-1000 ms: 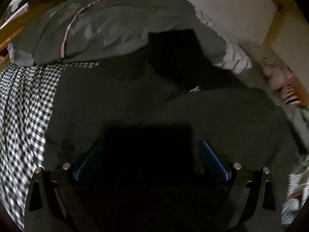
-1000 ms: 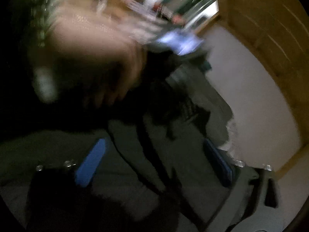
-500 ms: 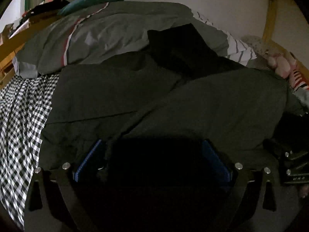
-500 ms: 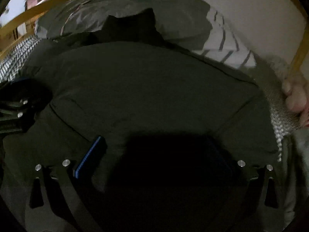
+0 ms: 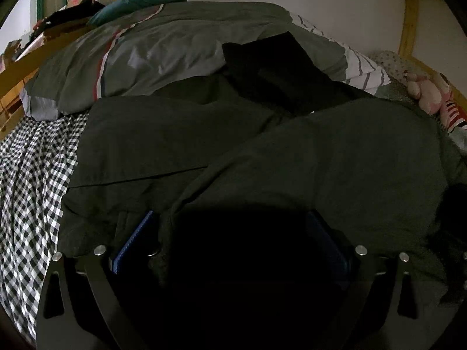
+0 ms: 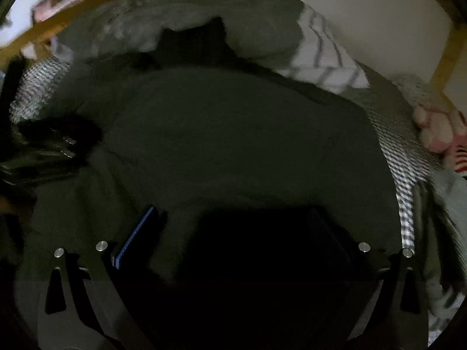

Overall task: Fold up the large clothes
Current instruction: 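Smooth the folded jacket with both grippers pressed on it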

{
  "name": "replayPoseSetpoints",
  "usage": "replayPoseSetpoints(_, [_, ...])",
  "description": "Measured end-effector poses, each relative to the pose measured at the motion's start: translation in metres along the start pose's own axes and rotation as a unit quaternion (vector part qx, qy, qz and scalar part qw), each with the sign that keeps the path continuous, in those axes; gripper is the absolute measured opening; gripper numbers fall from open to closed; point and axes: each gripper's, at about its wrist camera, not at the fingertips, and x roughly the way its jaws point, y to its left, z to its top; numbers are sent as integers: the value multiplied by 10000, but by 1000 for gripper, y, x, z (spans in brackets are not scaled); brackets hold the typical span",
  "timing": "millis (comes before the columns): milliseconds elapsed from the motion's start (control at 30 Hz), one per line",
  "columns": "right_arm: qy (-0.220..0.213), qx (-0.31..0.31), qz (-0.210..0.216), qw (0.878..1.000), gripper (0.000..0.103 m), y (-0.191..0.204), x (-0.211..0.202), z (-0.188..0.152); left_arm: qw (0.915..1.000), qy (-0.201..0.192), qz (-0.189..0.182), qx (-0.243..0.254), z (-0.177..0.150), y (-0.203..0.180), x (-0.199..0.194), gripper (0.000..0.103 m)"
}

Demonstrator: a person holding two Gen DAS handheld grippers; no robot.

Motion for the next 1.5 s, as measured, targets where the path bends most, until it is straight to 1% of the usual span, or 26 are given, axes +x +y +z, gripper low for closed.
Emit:
replayPoseSetpoints(67, [-26, 20, 133, 9999, 100, -1, 12, -5, 10000, 20, 51, 39, 0, -2, 1, 98])
replayPoseSetpoints(100, [37, 10, 120, 9999, 100, -1, 11, -4, 10000, 26, 64, 51, 0, -2, 1, 98])
replayPoseSetpoints(133, [155, 57, 78, 9998, 100, -1, 4, 0, 10000, 33, 59, 42, 0, -1, 1, 99])
replayPoseSetpoints(167, [155, 137, 109, 9997, 100, -3, -3, 1, 10000, 39, 49, 29, 0, -1, 2, 99])
replayPoseSetpoints(200, [24, 242, 257, 9994, 100, -5, -16, 0, 10000, 41, 53, 34, 0, -1, 2, 99])
replayPoseSetpoints(233, [-82, 248, 308, 9992, 100, -5, -24, -4, 10000, 43, 63, 40, 0, -1, 2, 99])
replayPoseSetpoints(300, [103, 1, 158, 9998, 100, 2, -9, -13, 9999, 58, 88, 63, 1, -2, 2, 99])
replayPoseSetpoints(333, [53, -42, 193, 9998, 100, 4, 1, -19, 9999, 69, 119, 85, 2, -3, 0, 99])
replayPoseSetpoints(400, [-29, 30, 204, 9998, 100, 1, 2, -22, 9996, 83, 271, 85, 2, -6, -17, 98])
replayPoseSetpoints(433, [-29, 100, 173, 9998, 100, -1, -6, -22, 9997, -44, 225, -15, -2, -6, -35, 98])
replayPoseSetpoints(467, [-90, 228, 209, 9995, 100, -5, -18, -24, 9997, -162, 104, -129, -7, -5, -50, 98])
replayPoseSetpoints(500, [-202, 378, 309, 9986, 100, -7, -30, -29, 9995, -243, -13, -221, -13, -3, -63, 98])
replayPoseSetpoints(533, [-289, 526, 405, 9974, 100, -9, -43, -37, 9992, -292, -45, -268, -23, -5, -76, 98])
replayPoseSetpoints(567, [-297, 561, 439, 9970, 100, -8, -49, -45, 9993, -265, 1, -247, -29, -6, -79, 98])
replayPoseSetpoints(600, [-233, 432, 414, 9979, 100, -2, -47, -53, 9997, -163, 62, -177, -37, -8, -75, 98])
replayPoseSetpoints(667, [-97, 80, 172, 9998, 100, 12, -29, -64, 9999, -29, 133, -50, -49, -9, -60, 98])
replayPoseSetpoints(700, [-190, 46, 131, 9997, 100, 16, -22, -67, 9999, -99, 99, -93, -53, -8, -58, 98])
replayPoseSetpoints(733, [-201, 68, 145, 9997, 100, 16, -18, -67, 9998, -151, 87, -122, -55, -6, -57, 98])
replayPoseSetpoints(767, [-174, 88, 167, 9997, 100, 15, -17, -67, 9998, -124, 117, -89, -55, -8, -56, 98])
replayPoseSetpoints(867, [-125, 197, 227, 9995, 100, 10, -24, -63, 9999, 39, 101, -78, -54, -8, -65, 98])
replayPoseSetpoints(933, [-238, 268, 321, 9988, 100, 5, -43, -71, 10000, 34, -1, -78, -59, -6, -80, 98])
replayPoseSetpoints(1000, [-334, 339, 421, 9980, 100, 1, -61, -83, 10000, 21, -12, -22, -75, -5, -101, 98])
replayPoseSetpoints(1200, [-192, 540, 621, 9964, 100, -9, -94, -132, 9998, 96, 72, 132, -128, 17, -147, 98])
replayPoseSetpoints(1267, [-210, 599, 727, 9953, 100, -12, -104, -140, 9998, 73, 89, 147, -142, 22, -162, 98])
replayPoseSetpoints(1367, [-236, 634, 873, 9939, 100, -16, -122, -157, 9998, 84, 77, 182, -159, 28, -178, 98])
replayPoseSetpoints(1500, [-140, 613, 846, 9944, 100, -21, -135, -184, 9998, 127, 69, 148, -177, 33, -194, 98])
